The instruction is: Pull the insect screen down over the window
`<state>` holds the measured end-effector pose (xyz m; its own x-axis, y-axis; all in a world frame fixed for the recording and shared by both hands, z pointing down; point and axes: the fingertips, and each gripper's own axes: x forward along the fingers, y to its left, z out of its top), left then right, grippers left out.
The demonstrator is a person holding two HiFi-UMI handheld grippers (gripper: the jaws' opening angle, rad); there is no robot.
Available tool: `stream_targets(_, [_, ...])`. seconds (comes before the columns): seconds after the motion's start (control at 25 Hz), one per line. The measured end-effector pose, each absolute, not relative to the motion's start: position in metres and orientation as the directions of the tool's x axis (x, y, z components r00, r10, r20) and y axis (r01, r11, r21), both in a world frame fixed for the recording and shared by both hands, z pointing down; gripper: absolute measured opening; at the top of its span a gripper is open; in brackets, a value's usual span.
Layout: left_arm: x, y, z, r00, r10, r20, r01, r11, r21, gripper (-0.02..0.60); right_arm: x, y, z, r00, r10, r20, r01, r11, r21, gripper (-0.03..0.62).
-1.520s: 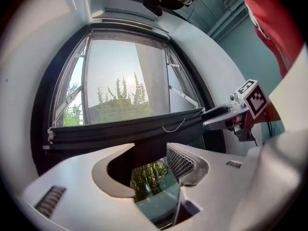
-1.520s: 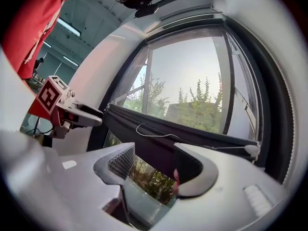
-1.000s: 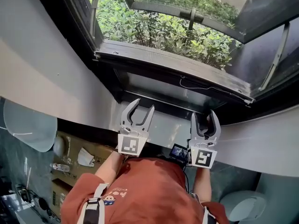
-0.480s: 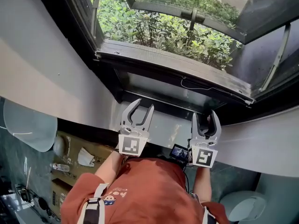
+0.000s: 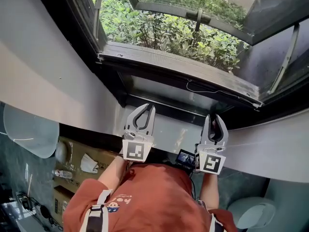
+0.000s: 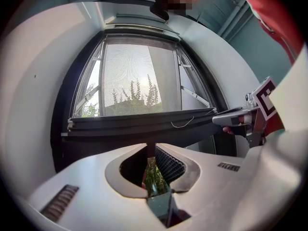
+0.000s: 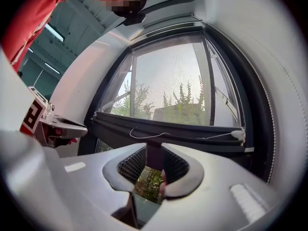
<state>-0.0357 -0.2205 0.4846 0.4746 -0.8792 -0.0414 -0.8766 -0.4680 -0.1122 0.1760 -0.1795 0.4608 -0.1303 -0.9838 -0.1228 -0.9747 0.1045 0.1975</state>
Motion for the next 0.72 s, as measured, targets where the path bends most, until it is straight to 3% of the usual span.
stream_targets(0.12, [-0.036, -0.221, 0.484, 0.474, -0.879, -0.045, -0.877, -0.468, -0.108, 0.032, 0.181, -0.179, 0.459, -0.096, -0.987, -0.129, -0.975, 0.068, 0.209, 0.009])
stream_targets(0.72, [-0.033, -0.219, 0.483, 0.488, -0.871, -0.057, -0.868, -0.478, -0.132, 0.005, 0.182, -0.177, 0.45, -0.079, -0.985, -0.156, -0.972, 0.041, 0.232, 0.009])
